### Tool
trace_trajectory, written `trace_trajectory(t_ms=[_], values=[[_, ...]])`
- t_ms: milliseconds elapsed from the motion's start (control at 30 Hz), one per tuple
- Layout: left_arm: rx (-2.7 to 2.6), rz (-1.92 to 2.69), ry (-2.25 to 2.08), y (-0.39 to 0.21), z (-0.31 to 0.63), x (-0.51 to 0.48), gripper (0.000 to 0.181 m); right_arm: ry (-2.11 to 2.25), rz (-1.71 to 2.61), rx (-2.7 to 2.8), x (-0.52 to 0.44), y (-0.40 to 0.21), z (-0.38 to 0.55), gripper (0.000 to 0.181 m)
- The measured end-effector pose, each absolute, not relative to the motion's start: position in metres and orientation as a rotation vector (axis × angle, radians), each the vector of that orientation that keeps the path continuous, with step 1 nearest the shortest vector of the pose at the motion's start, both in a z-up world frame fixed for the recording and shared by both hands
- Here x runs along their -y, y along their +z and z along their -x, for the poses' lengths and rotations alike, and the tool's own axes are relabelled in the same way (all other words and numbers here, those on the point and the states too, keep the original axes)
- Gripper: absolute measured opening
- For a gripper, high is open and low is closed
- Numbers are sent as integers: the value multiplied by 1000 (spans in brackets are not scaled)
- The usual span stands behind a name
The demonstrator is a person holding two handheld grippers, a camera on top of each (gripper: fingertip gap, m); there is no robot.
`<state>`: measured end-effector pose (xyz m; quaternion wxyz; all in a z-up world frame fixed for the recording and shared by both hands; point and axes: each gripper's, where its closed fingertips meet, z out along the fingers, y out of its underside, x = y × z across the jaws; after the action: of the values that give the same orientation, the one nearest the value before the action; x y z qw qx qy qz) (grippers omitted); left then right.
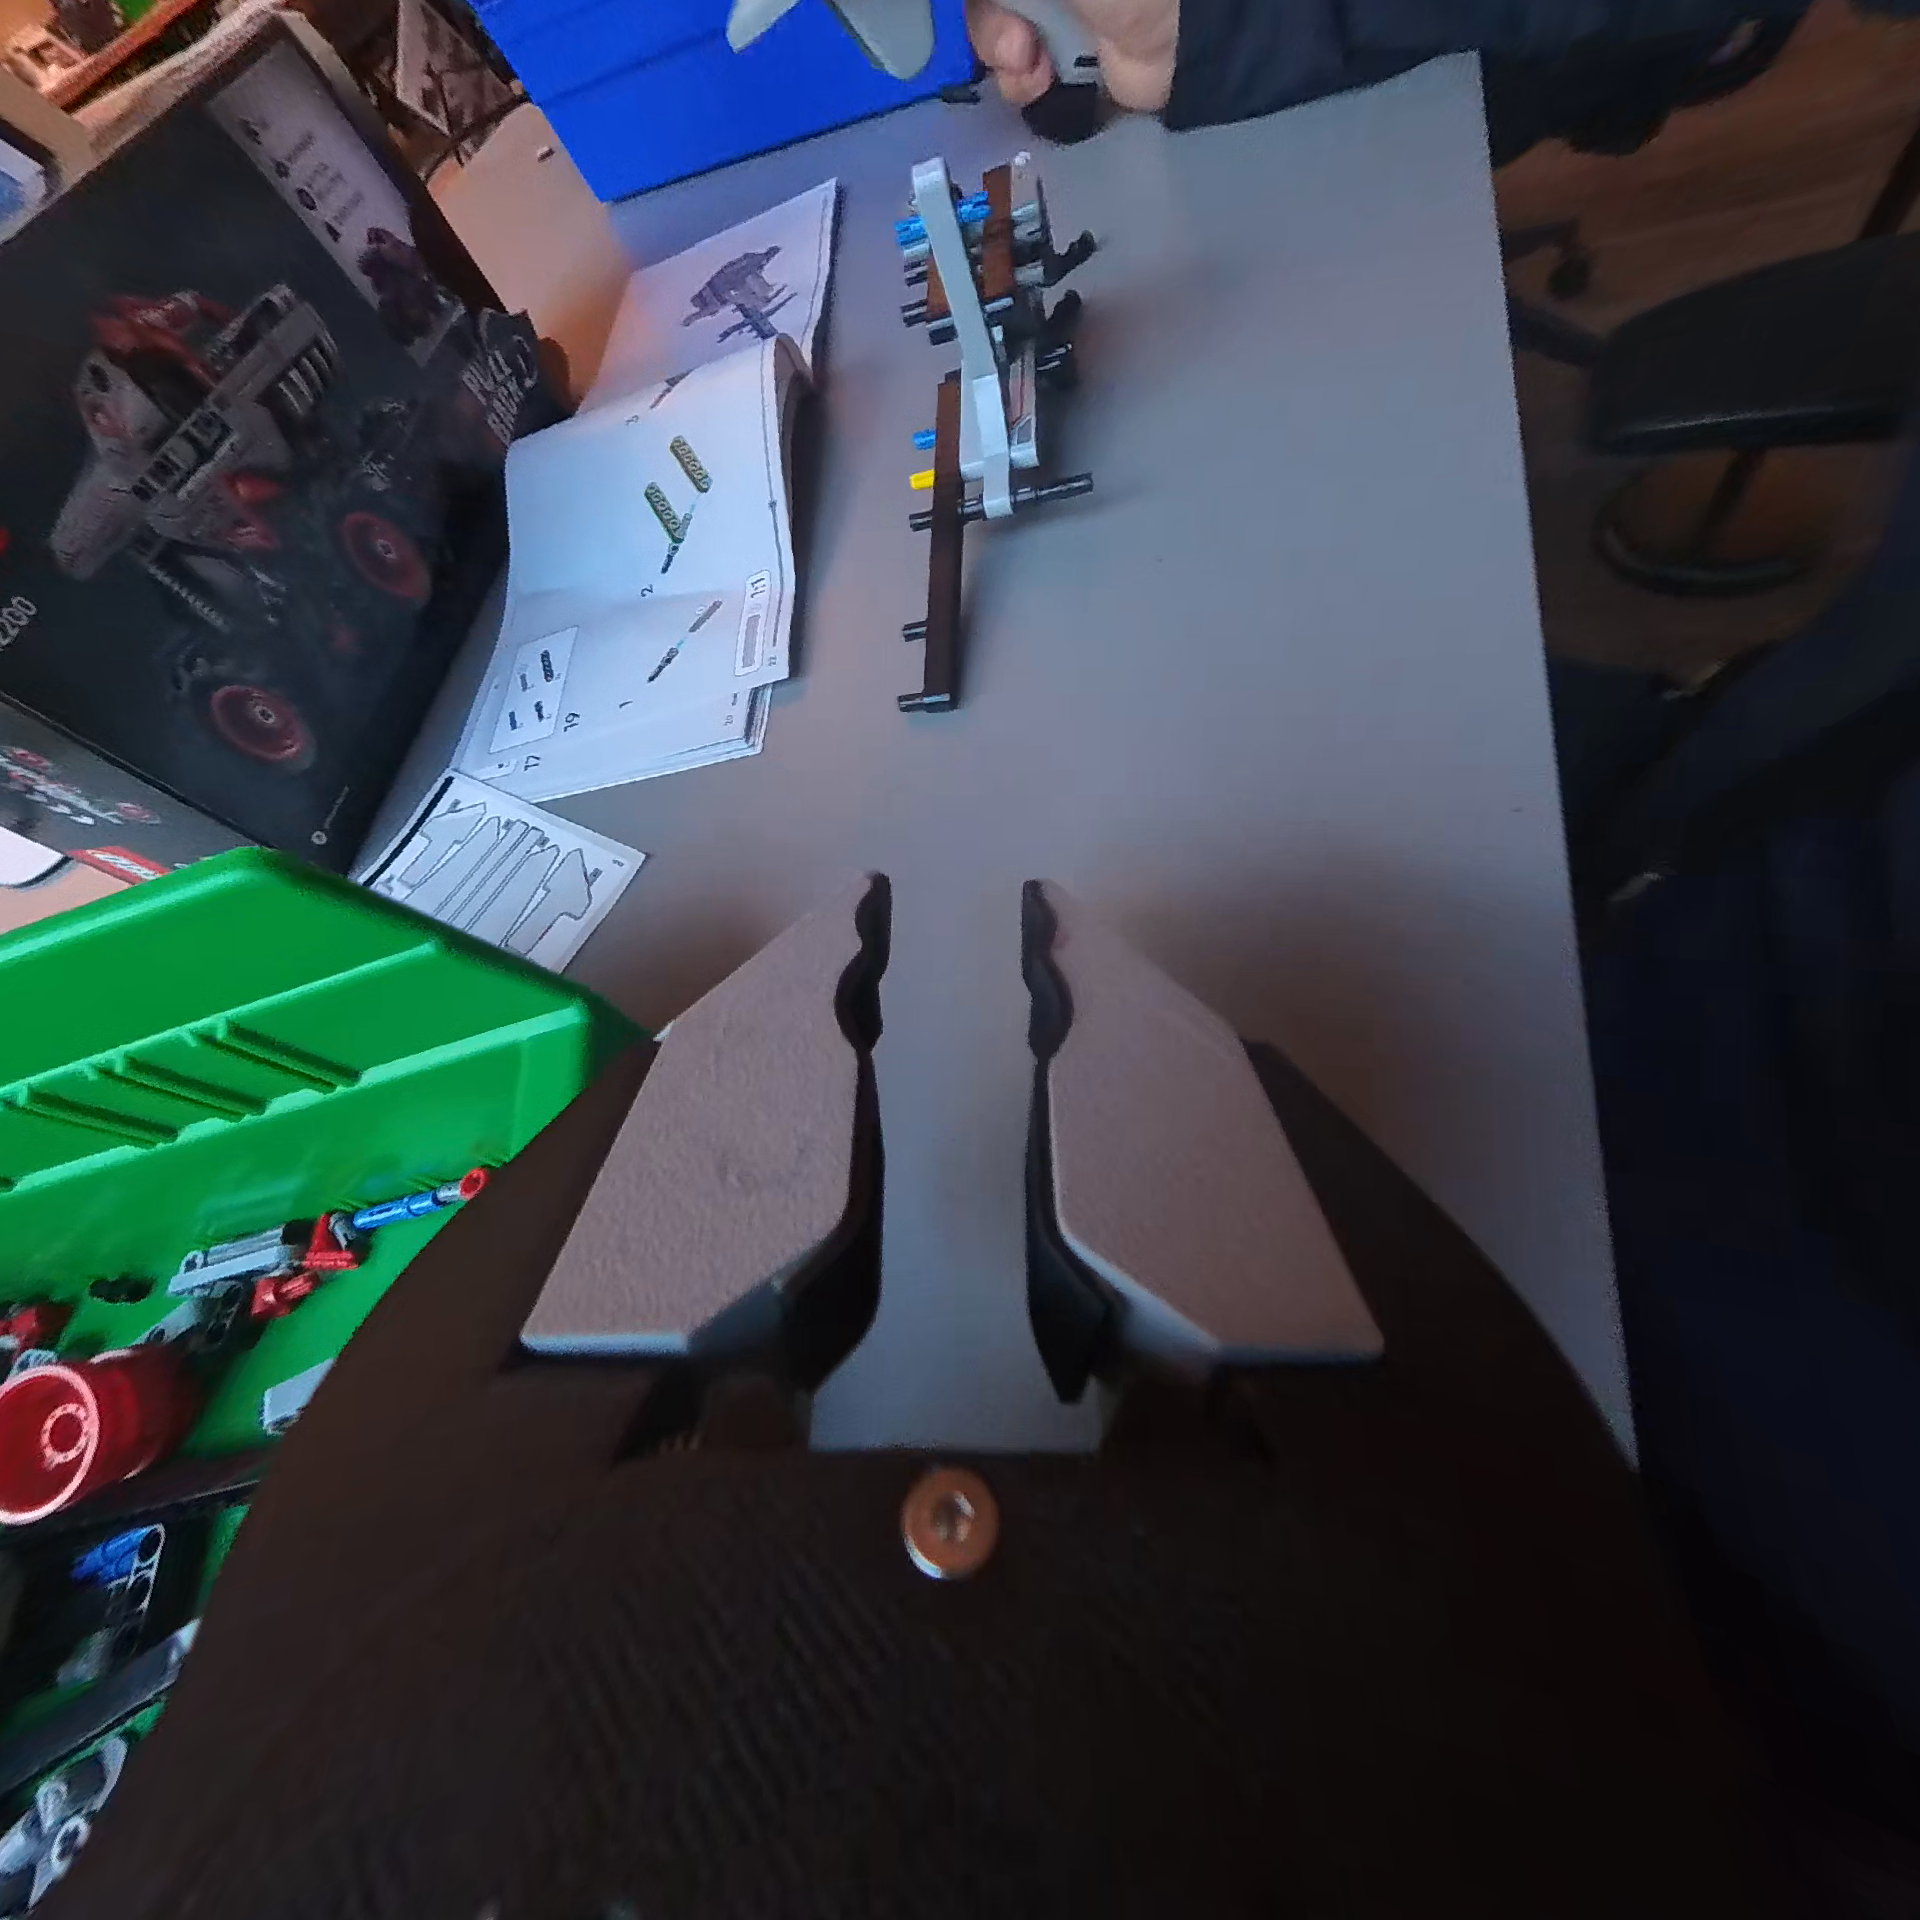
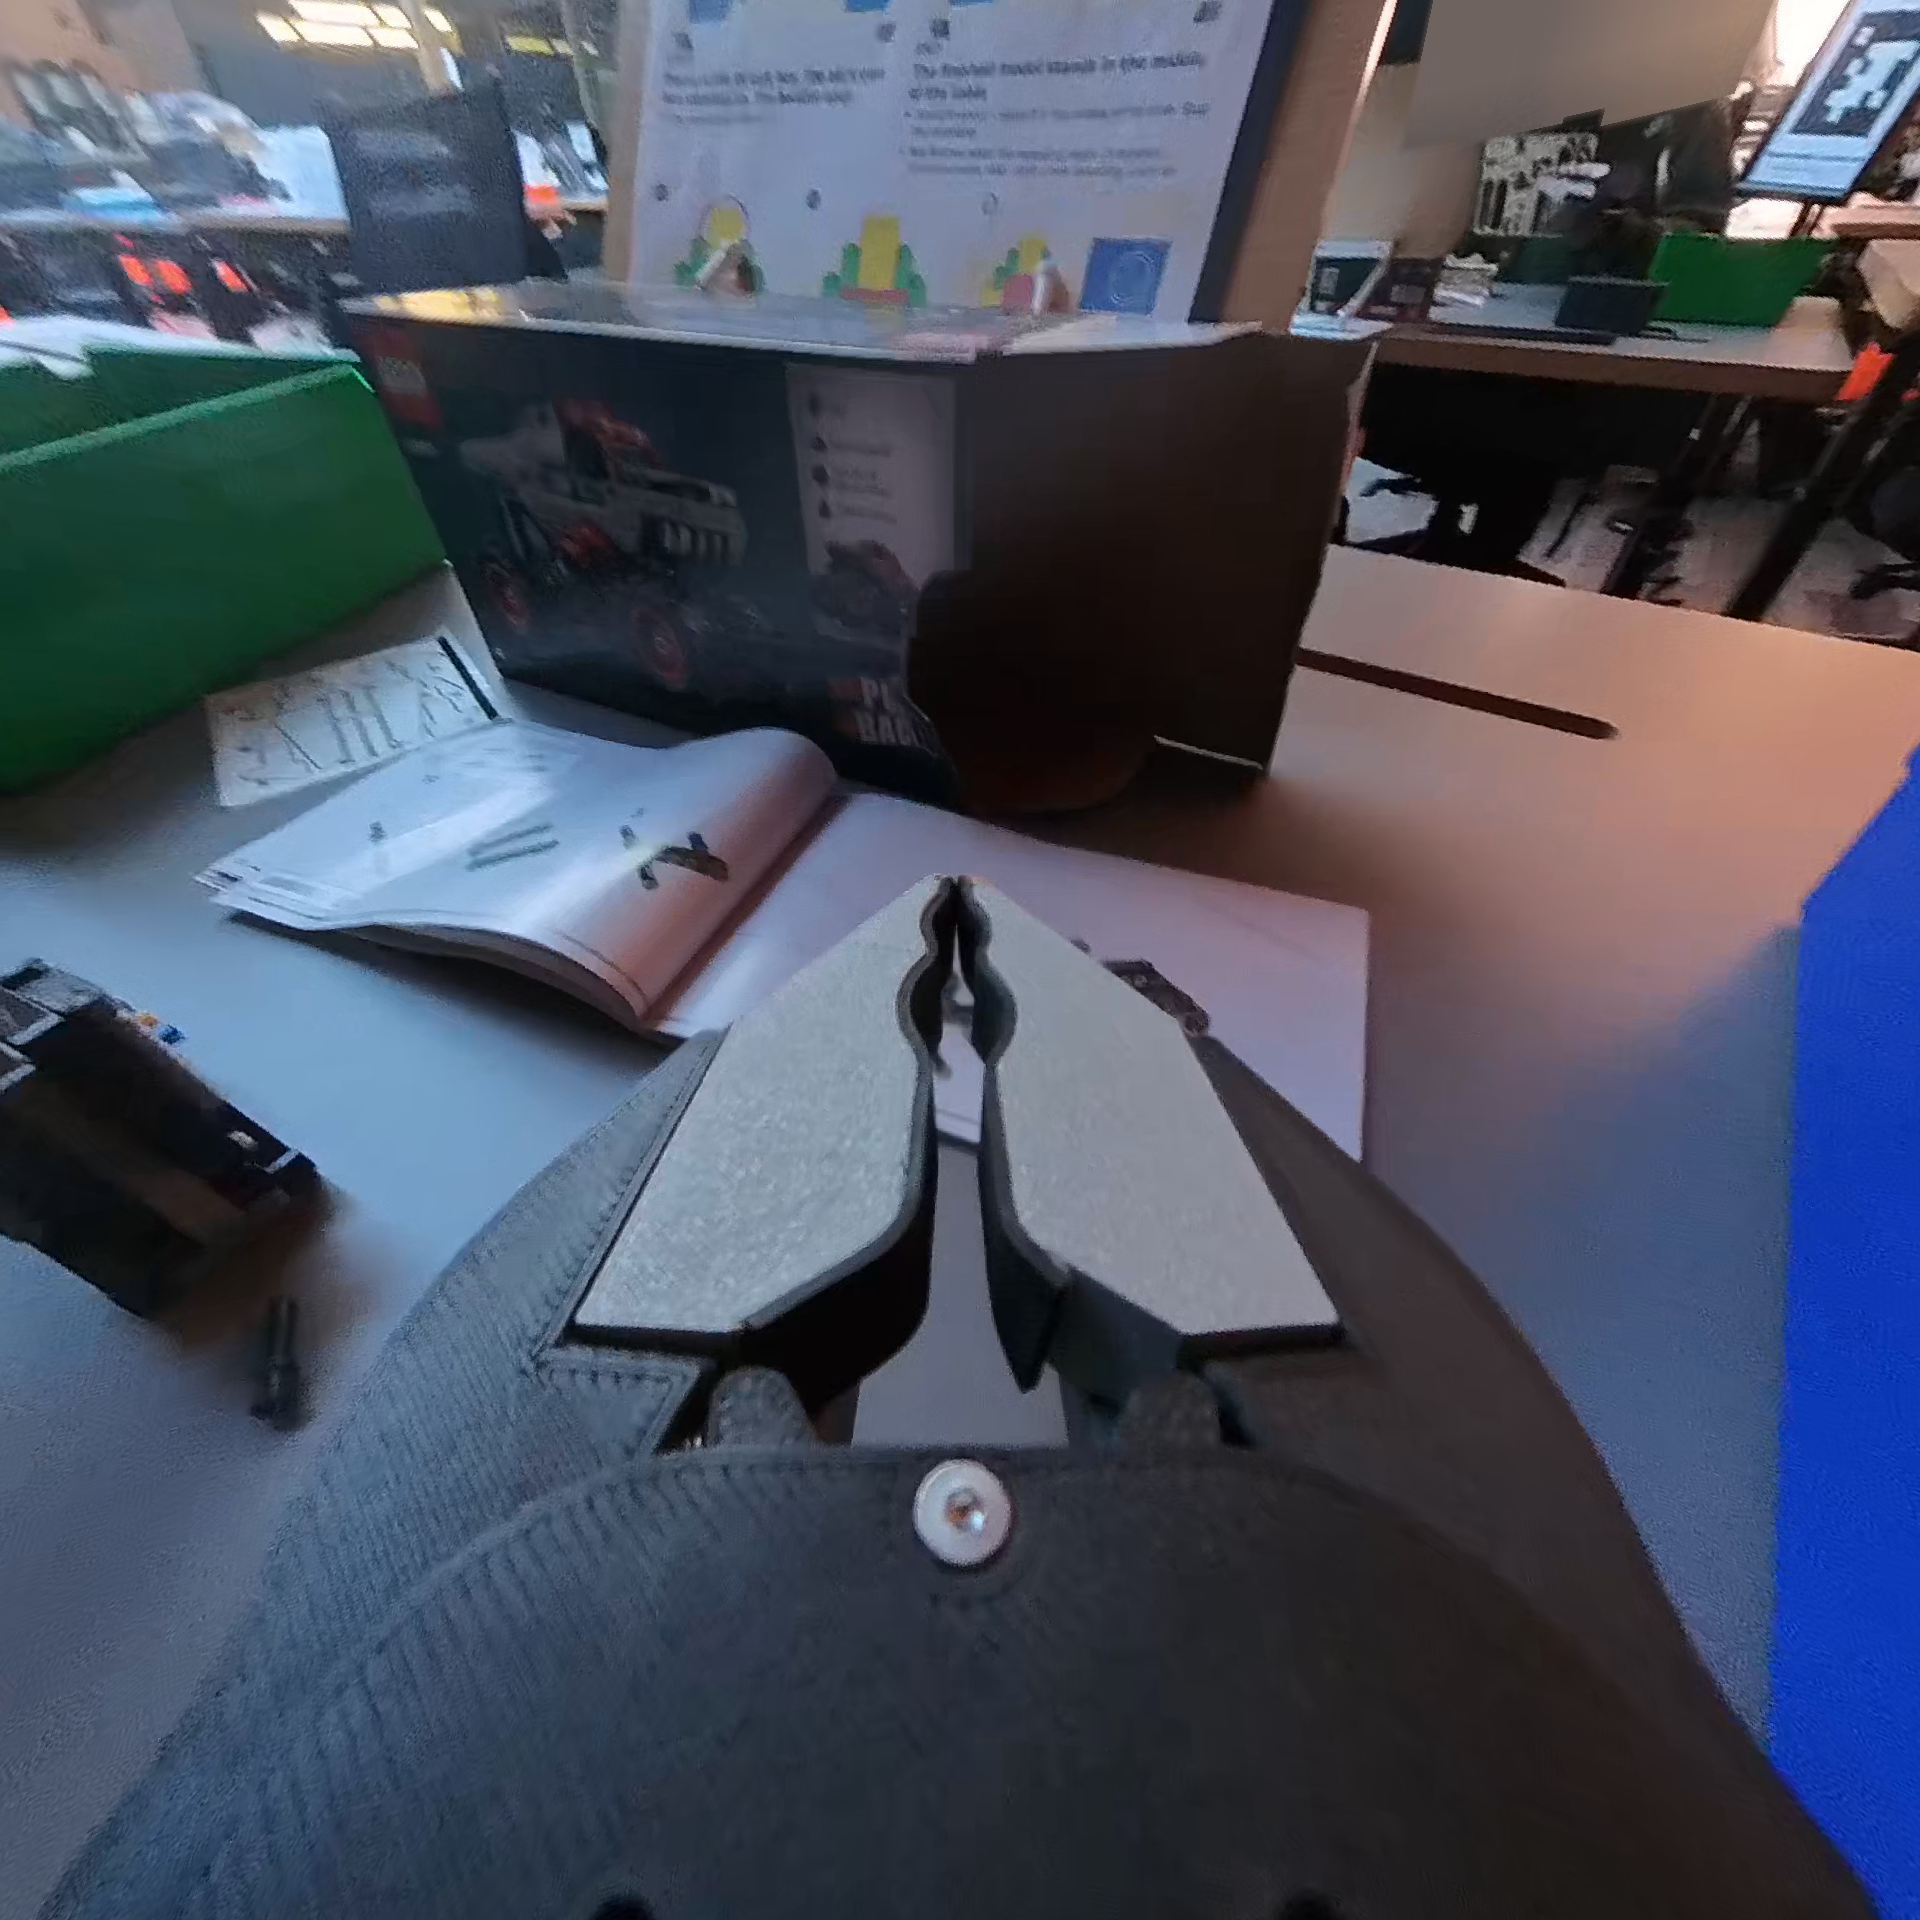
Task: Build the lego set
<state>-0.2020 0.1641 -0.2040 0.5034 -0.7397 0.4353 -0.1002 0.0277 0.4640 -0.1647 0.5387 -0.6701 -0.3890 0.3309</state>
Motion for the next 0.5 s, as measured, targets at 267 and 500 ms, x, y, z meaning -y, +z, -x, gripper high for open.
trace_trajectory(t_ms=[267, 500], values=[[-1021, 1797, -316, -202, 210, -168, 17, 1006, 1489, 959, -453, -150, 10, 0], [-992, 1789, -338, -198, 215, -171, 7, 1076, 1479, 905, -448, -144, 2, 0]])
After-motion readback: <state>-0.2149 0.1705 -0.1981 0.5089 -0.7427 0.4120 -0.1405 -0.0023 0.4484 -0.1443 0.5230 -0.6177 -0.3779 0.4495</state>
